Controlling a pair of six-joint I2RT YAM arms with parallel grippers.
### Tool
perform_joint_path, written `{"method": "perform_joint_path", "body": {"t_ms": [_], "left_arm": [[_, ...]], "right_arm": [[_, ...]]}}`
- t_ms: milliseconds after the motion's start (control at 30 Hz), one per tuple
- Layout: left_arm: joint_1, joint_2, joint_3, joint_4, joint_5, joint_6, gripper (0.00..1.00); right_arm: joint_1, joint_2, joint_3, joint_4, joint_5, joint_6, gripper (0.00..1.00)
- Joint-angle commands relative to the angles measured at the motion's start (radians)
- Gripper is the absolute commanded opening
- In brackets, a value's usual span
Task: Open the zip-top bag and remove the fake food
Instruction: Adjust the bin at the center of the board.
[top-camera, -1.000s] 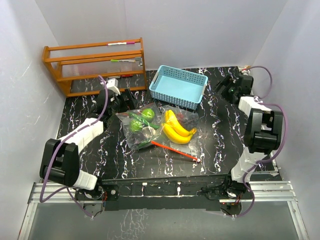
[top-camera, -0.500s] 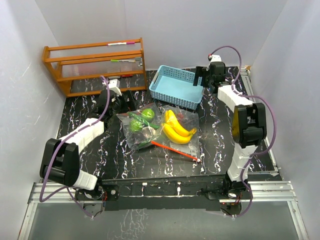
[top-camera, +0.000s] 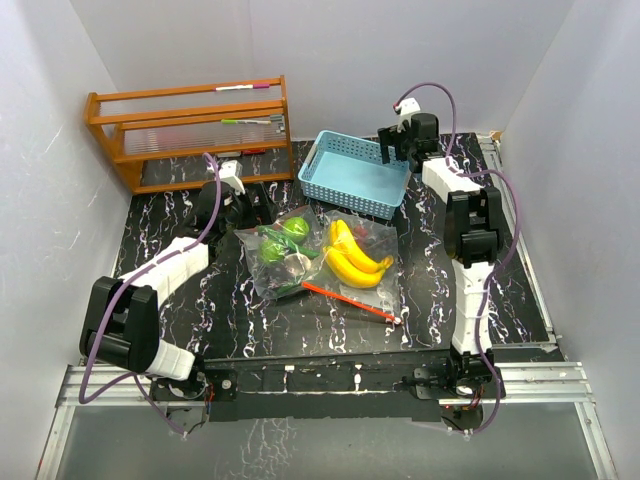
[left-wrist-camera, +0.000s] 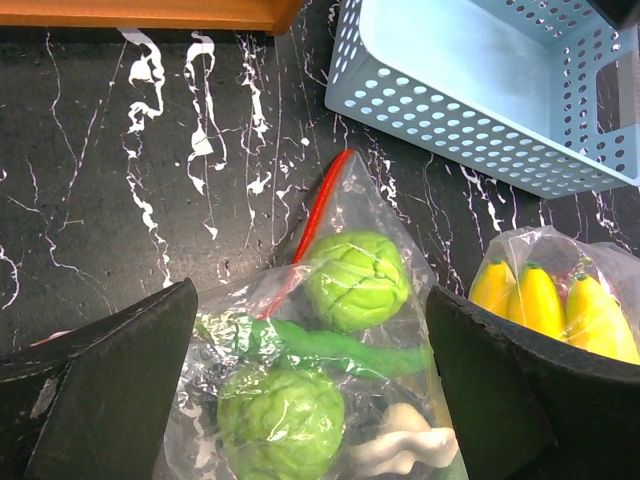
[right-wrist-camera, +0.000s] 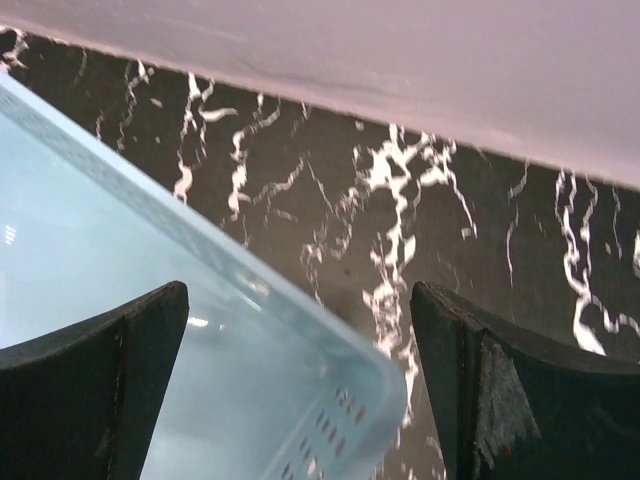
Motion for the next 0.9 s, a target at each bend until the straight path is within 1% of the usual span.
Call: {"method": "perform_joint_path", "body": {"t_ms": [0, 67, 233, 367, 500, 600, 667, 733, 767, 867], "left_arm": [[-0.008, -0.004, -0.009, 0.003, 0.031, 0.008, 0.97], [-0.007, -0.003, -0.011, 0.001, 0.027, 0.008, 0.97], [-0.007, -0.01, -0.01, -0.014, 0.012, 0.022, 0.97], [-0.008, -0.012, -0.013, -0.011, 0.012, 0.025, 0.97], [-0.009, 0.002, -0.014, 0.004, 0.032, 0.016, 0.97], [-0.009, 0.003, -0.021, 0.012, 0.044, 0.008, 0.97], [-0.01, -0.002, -0.029, 0.018, 0.041, 0.007, 0.97], [-0.01, -0.007, -0.032, 0.02, 0.039, 0.005, 0.97], [-0.012, -0.01, -0.031, 0.017, 0.039, 0.007, 0.97], [-0.013, -0.024, -0.044, 0.021, 0.038, 0.006, 0.97]], "right_arm": [[0.005, 0.058, 0.152, 0.026, -0.099, -0.077, 0.98], [0.005, 0.069, 0.161, 0.016, -0.133, -0.08, 0.97], [0.005, 0.055, 0.09, 0.052, -0.183, -0.062, 0.95], [0.004, 0.027, 0.038, 0.046, -0.204, -0.033, 0.84], [0.005, -0.061, -0.091, 0.099, -0.172, -0.009, 0.82], [0.005, -0.134, -0.193, 0.155, -0.106, 0.006, 0.8], [0.005, -0.152, -0.233, 0.167, -0.054, 0.01, 0.79], [0.005, -0.153, -0.255, 0.164, -0.041, 0.002, 0.78], [0.005, -0.15, -0.258, 0.158, -0.041, 0.001, 0.75], [0.005, -0.147, -0.253, 0.101, -0.056, 0.002, 0.64]]}}
